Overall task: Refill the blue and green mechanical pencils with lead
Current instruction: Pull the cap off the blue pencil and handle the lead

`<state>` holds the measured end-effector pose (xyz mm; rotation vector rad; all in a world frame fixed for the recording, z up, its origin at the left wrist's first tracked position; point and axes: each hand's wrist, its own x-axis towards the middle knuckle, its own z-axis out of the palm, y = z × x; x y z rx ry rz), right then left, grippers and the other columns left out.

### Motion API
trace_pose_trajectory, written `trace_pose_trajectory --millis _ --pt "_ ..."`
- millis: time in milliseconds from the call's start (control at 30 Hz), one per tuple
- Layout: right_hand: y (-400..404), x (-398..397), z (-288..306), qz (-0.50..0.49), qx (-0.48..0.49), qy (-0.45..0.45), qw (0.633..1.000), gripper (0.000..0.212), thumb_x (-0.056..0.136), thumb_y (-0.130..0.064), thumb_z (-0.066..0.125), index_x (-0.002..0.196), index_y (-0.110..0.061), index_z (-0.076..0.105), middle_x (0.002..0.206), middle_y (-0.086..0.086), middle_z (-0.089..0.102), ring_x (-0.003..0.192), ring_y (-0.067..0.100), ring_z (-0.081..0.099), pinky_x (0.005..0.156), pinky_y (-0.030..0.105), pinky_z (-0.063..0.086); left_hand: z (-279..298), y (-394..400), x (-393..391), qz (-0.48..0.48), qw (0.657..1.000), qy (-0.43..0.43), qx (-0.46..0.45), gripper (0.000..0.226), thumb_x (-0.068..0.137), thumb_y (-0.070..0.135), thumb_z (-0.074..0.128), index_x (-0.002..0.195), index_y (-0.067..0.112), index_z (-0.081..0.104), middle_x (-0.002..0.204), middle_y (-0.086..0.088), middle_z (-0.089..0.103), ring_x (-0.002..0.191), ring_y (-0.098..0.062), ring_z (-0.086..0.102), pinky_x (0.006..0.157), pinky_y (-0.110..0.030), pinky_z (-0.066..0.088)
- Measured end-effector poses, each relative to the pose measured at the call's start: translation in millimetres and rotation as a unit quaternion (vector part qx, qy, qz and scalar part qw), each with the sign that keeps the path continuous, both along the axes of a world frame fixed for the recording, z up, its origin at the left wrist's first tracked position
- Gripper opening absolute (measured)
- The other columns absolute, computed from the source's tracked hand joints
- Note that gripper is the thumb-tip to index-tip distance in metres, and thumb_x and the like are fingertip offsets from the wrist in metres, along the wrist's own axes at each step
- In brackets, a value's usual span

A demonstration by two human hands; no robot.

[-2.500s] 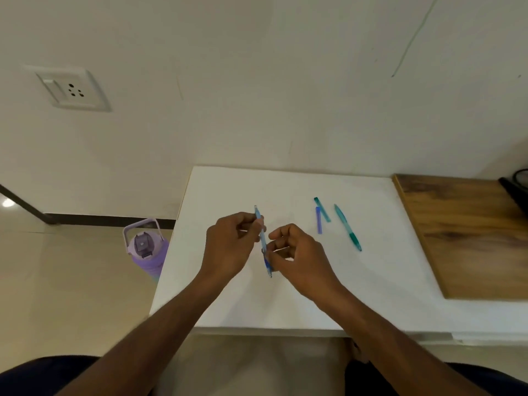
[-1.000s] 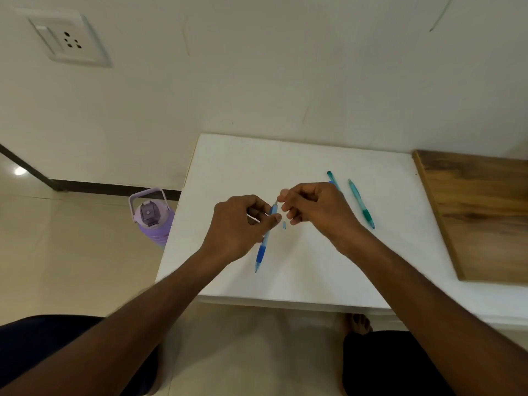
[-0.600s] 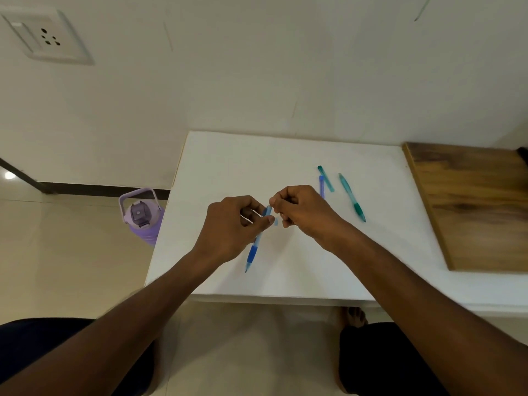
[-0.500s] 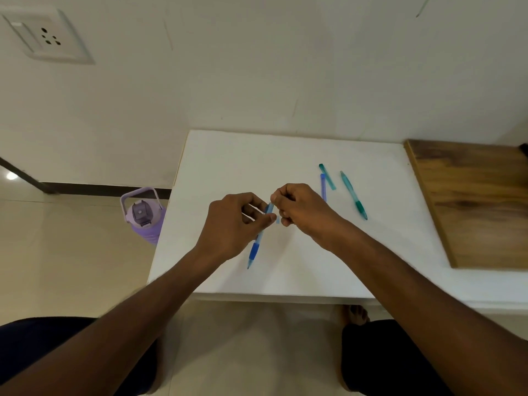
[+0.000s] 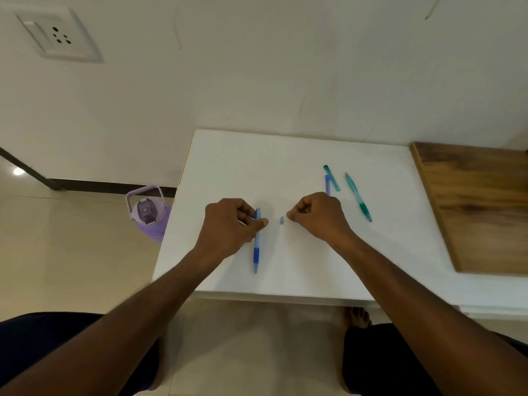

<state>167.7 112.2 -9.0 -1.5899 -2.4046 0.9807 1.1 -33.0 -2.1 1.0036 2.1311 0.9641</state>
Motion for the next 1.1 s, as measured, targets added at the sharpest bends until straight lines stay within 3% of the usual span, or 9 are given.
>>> trace_pose_trajectory --millis 133,233,300,433,500,700,800,900,1100 --pt "3.9 3.3 3.8 -0.013 0.009 0.024 1.0 0.023 0.086 -0.045 0.083 0.078 -0.026 0.072 0.07 -0.017 0.067 0.067 0.003 0.062 0.061 0.013 0.044 -7.9 -1.0 0.0 0.016 1.0 0.009 -0.005 0.033 0.079 0.043 0.09 0.09 0.015 0.076 0.072 0.005 0.077 0.058 -0.006 0.073 0.063 -0.006 0.053" --pt "21.9 10.1 29.3 -0.082 0.016 0.123 0.989 0.019 0.094 -0.037 0.075 0.084 -0.022 0.073 0.075 -0.007 0.075 0.061 0.006 0.067 0.063 0.022 0.054 -13.4 0.4 0.6 0.017 1.0 0.022 -0.002 0.035 0.08 0.045 0.089 0.09 0.013 0.077 0.074 0.001 0.077 0.064 -0.015 0.075 0.076 -0.022 0.061" --pt "38.1 21.6 50.8 -0.117 0.046 0.163 0.979 0.014 0.095 -0.03 0.071 0.085 -0.021 0.075 0.074 -0.006 0.077 0.055 0.004 0.067 0.057 0.025 0.053 -16.3 0.7 2.0 0.014 0.999 0.041 0.002 0.037 0.079 0.046 0.088 0.091 0.013 0.078 0.074 0.001 0.075 0.065 -0.017 0.072 0.075 -0.025 0.061" --pt "61.6 44.7 62.8 -0.076 0.101 0.036 0.991 0.012 0.096 -0.027 0.07 0.094 -0.017 0.077 0.089 0.0 0.079 0.079 0.016 0.073 0.08 0.034 0.06 -20.3 0.4 2.4 0.007 0.997 0.071 -0.006 0.039 0.079 0.05 0.087 0.092 0.015 0.075 0.072 0.003 0.071 0.063 -0.013 0.066 0.068 -0.013 0.05" --pt "67.3 48.2 58.6 -0.051 0.117 -0.014 0.992 0.01 0.096 -0.024 0.072 0.095 -0.017 0.078 0.093 0.002 0.079 0.082 0.016 0.071 0.082 0.033 0.059 -20.6 1.5 0.9 0.002 0.996 0.086 -0.014 0.04 0.08 0.052 0.085 0.091 0.015 0.075 0.072 0.003 0.07 0.064 -0.015 0.066 0.067 -0.012 0.048" --pt "59.2 32.7 35.5 -0.016 0.127 -0.03 0.991 0.006 0.089 -0.013 0.075 0.087 -0.008 0.077 0.092 0.009 0.078 0.077 0.017 0.072 0.074 0.027 0.058 -7.7 4.5 -9.5 -0.011 0.985 0.171 -0.005 0.042 0.092 0.059 0.068 0.095 0.018 0.071 0.078 0.008 0.069 0.066 -0.006 0.063 0.066 -0.012 0.041" --pt "49.6 23.9 23.6 -0.024 0.115 -0.025 0.993 0.01 0.09 -0.016 0.078 0.093 -0.007 0.076 0.099 0.011 0.076 0.096 0.023 0.073 0.089 0.036 0.06 3.8 5.0 -15.6 -0.001 0.98 0.2 0.022 0.037 0.095 0.059 0.066 0.095 0.023 0.069 0.083 0.011 0.071 0.068 -0.006 0.066 0.067 -0.019 0.05" --pt "42.5 16.9 17.0 -0.009 0.163 -0.071 0.984 0.013 0.095 -0.019 0.073 0.096 -0.007 0.073 0.095 0.01 0.074 0.101 0.027 0.067 0.087 0.038 0.058 9.5 3.6 -22.4 0.011 0.976 0.213 0.042 0.031 0.096 0.054 0.068 0.094 0.023 0.07 0.084 0.011 0.072 0.068 -0.009 0.068 0.068 -0.024 0.053" --pt "39.7 14.9 20.5 -0.02 0.158 -0.075 0.984 0.022 0.089 -0.02 0.075 0.104 -0.004 0.072 0.095 0.012 0.074 0.096 0.028 0.068 0.083 0.036 0.056 12.2 -0.6 -27.0 -0.033 0.981 0.177 0.066 0.015 0.096 0.037 0.074 0.097 0.023 0.073 0.086 0.013 0.071 0.07 -0.003 0.067 0.066 -0.008 0.044"
